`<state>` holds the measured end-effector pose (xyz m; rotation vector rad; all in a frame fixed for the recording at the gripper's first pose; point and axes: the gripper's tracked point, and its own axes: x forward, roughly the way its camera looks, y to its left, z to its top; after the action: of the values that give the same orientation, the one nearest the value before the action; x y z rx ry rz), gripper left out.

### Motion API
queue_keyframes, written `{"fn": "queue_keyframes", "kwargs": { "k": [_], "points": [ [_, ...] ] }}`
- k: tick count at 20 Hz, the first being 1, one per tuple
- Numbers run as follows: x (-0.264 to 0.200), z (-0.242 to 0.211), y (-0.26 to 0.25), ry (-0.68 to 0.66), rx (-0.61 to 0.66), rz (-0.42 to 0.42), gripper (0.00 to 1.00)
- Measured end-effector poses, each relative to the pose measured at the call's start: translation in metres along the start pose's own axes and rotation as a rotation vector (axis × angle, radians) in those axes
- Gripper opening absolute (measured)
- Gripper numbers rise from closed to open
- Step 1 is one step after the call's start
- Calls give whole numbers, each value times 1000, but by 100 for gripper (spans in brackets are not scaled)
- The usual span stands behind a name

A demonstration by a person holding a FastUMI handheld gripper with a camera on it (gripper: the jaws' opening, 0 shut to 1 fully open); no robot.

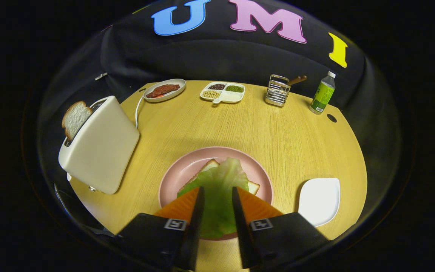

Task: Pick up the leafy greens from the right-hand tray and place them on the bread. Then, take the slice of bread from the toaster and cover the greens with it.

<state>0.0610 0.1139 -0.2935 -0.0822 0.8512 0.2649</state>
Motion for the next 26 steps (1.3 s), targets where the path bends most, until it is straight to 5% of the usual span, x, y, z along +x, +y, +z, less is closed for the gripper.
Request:
{"fn": "queue_keyframes", "kwargs": {
  "k": [3, 14, 26],
  "points": [
    [-1, 9, 7, -24, 15, 19, 100],
    [-72, 102, 79, -267, -96, 131, 100],
    [-97, 153, 231, -373, -322, 350, 100]
  ]
}}
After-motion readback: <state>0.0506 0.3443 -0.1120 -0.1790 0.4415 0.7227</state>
